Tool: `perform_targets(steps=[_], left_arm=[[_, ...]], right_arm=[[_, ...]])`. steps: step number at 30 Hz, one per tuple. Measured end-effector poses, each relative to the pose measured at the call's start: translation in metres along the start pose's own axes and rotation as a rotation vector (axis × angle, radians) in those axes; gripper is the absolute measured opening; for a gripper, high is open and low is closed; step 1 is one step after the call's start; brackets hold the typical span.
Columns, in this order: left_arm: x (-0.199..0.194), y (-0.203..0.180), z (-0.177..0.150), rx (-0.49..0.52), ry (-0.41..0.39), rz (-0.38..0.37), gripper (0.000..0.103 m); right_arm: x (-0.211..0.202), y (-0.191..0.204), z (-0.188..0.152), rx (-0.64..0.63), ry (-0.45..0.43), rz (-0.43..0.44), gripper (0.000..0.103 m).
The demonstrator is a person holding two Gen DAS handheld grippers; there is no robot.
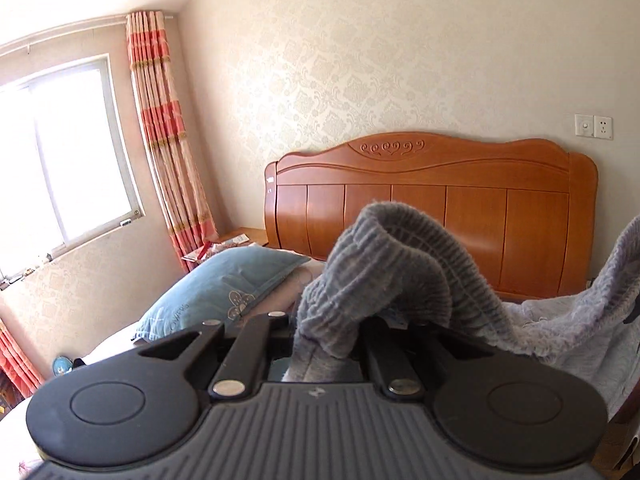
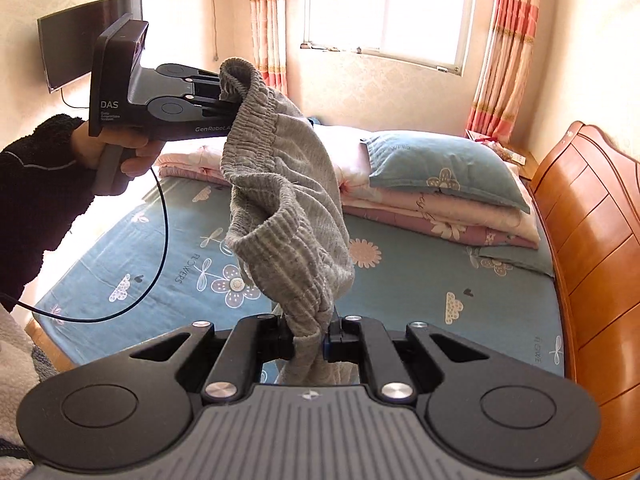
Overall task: Fold clothes
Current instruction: 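Lift the sweatpants high by the waistband with both tools, legs hanging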
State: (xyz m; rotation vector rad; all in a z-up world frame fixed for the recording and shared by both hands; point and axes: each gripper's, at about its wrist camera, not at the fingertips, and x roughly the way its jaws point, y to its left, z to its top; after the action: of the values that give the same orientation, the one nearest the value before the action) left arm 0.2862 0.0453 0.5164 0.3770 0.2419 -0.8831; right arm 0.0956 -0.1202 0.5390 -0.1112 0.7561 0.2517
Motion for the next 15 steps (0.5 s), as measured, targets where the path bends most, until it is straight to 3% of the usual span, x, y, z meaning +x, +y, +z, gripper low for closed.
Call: perform_targets(steps=[9,15], left_arm=[[-0.05,0.028,0.035,-0.017,-0.118,0.09,0.005],[-0.073,0.043,0.067,-0.005,-0.19,0.13,0.005]], right_arm=[[-0.037,0.03,0.037,-0.009,-0.129,0.13,0.013],[-0.071,0.05,0.064,-0.126,-0.244,0.073,0.013]])
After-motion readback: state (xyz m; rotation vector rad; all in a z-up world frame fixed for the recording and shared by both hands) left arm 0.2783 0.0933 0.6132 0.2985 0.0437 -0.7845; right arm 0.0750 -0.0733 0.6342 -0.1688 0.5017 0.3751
